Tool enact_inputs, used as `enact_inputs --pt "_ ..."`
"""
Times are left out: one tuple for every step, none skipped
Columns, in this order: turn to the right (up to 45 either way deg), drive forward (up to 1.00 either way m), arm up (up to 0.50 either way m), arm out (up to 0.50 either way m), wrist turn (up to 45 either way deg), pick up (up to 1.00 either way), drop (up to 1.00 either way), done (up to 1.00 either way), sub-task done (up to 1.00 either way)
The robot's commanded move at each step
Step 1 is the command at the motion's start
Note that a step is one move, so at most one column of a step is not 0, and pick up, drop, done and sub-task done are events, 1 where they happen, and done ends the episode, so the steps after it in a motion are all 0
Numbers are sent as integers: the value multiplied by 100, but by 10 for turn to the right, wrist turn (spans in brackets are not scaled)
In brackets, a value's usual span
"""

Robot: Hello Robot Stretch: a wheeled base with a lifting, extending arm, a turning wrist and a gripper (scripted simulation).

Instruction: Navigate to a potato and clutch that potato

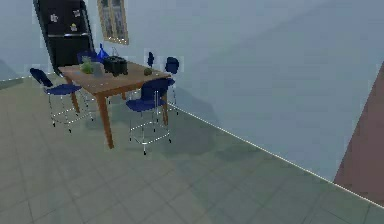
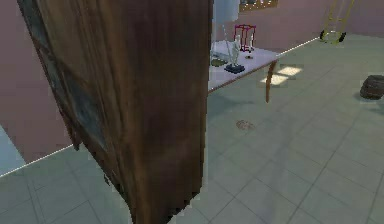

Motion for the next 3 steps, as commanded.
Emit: enact_inputs --pt "0 45 0 0 0 0 0 0 0" --pt "60 0 0 0 0 0 0 0 0" --pt "0 100 0 0 0 0 0 0 0"
